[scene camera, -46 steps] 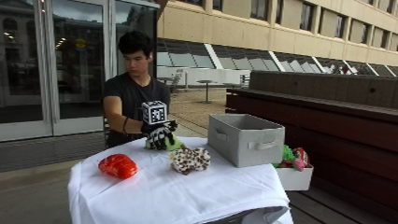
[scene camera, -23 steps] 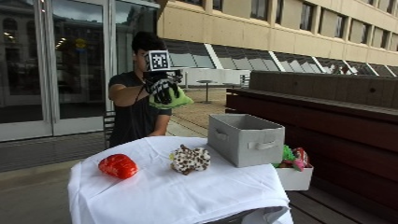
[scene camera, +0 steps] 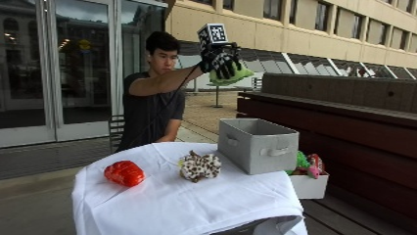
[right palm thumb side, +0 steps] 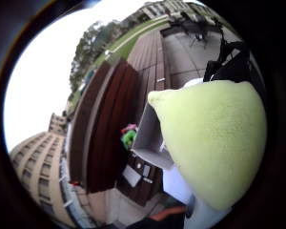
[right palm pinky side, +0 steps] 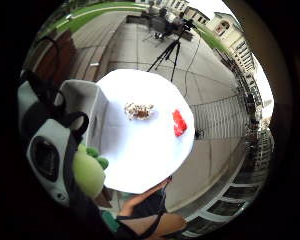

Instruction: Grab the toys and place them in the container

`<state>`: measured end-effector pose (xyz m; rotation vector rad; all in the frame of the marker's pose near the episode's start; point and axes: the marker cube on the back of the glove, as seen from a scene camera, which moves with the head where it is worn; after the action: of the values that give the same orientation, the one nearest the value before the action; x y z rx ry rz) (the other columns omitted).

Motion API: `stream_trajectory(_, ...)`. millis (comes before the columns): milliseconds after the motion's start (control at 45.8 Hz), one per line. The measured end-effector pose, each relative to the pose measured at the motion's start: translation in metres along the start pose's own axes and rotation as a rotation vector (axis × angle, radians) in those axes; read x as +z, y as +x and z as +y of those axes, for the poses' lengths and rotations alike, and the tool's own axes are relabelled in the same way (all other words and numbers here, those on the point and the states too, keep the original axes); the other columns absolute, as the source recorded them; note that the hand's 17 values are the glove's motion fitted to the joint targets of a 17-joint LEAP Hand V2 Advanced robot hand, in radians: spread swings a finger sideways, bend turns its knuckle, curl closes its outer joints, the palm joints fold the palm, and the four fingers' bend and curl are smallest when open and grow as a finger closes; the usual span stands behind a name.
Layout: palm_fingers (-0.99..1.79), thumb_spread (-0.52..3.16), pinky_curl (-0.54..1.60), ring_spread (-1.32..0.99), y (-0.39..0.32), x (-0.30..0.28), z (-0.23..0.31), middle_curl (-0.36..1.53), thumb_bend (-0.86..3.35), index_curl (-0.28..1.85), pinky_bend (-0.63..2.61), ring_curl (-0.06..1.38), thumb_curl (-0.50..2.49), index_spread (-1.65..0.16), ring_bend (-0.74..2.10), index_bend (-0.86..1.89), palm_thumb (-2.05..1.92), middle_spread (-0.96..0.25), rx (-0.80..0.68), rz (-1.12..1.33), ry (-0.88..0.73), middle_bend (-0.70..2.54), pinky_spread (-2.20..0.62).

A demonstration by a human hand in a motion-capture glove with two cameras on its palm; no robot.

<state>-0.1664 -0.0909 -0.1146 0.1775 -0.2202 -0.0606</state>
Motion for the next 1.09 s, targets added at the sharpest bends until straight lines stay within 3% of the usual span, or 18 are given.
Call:
stream_trajectory(218, 1.09, 0.55, 0.39, -0.44, -0.095, 0.052, -0.004, 0.53, 0.14, 0.38, 0.88, 0.45, 0.88, -0.38, 1.0, 0.21, 0.71, -0.42, -0.105, -0.024, -0.056, 0.55, -0.46)
stream_trajectory(502, 1.02, 0.6, 0.4, -0.45, -0.125, 0.122, -0.001, 0.54, 0.1, 0.42, 0.9, 0.45, 0.92, -0.39, 0.95, 0.15, 0.71, -0.42, -0.14, 0.016, -0.185, 0.45, -0.46)
stream_trajectory(655, 0.79, 0.79, 0.44, -0.42, -0.126, 0.133, 0.009, 0.53, 0.04, 0.37, 1.05, 0.46, 0.88, -0.36, 0.96, 0.03, 0.61, -0.35, -0.159, -0.023, -0.317, 0.32, -0.45)
stream_trajectory(699, 0.37, 0.9, 0.48, -0.36, -0.127, 0.13, 0.011, 0.49, -0.11, 0.36, 1.15, 0.46, 0.77, -0.34, 0.91, 0.03, 0.35, -0.23, -0.169, -0.045, -0.318, 0.15, -0.37)
stream_trajectory(786, -0.03, 0.94, 0.53, -0.23, -0.121, 0.117, 0.013, 0.45, -0.16, 0.32, 1.32, 0.45, 0.65, -0.31, 0.81, 0.02, 0.05, -0.09, -0.174, -0.033, -0.28, 0.12, -0.26)
stream_trajectory(874, -0.08, 0.96, 0.5, -0.16, -0.087, 0.102, -0.001, 0.42, -0.1, 0.27, 1.36, 0.38, 0.58, -0.3, 0.73, 0.06, -0.05, -0.02, -0.183, 0.003, -0.252, 0.15, -0.16)
stream_trajectory(1092, -0.16, 0.98, 0.46, -0.05, 0.013, 0.081, -0.023, 0.39, -0.08, 0.25, 1.36, 0.31, 0.46, -0.3, 0.58, 0.11, -0.08, -0.01, -0.158, 0.103, -0.176, 0.17, -0.04)
